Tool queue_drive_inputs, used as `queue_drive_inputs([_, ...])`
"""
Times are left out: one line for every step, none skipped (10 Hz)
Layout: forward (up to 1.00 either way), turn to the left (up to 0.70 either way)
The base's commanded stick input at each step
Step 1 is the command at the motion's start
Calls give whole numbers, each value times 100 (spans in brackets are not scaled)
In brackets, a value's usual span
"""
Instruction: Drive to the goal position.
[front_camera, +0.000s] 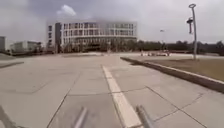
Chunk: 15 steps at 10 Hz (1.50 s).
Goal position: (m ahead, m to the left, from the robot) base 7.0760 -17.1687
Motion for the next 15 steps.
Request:
queue_drive_inputs([70, 0])
queue_drive_inputs([70, 0])
queue_drive_inputs([70, 0])
queue_drive_inputs([70, 0])
queue_drive_inputs([70, 0])
queue_drive_inputs([70, 0])
queue_drive_inputs([70, 0])
queue_drive_inputs([70, 0])
queue_drive_inputs([70, 0])
queue_drive_inputs([70, 0])
queue_drive_inputs([70, 0])
queue_drive_inputs([70, 0])
queue_drive_inputs([70, 0])
queue_drive_inputs([70, 0])
queue_drive_inputs([70, 0])
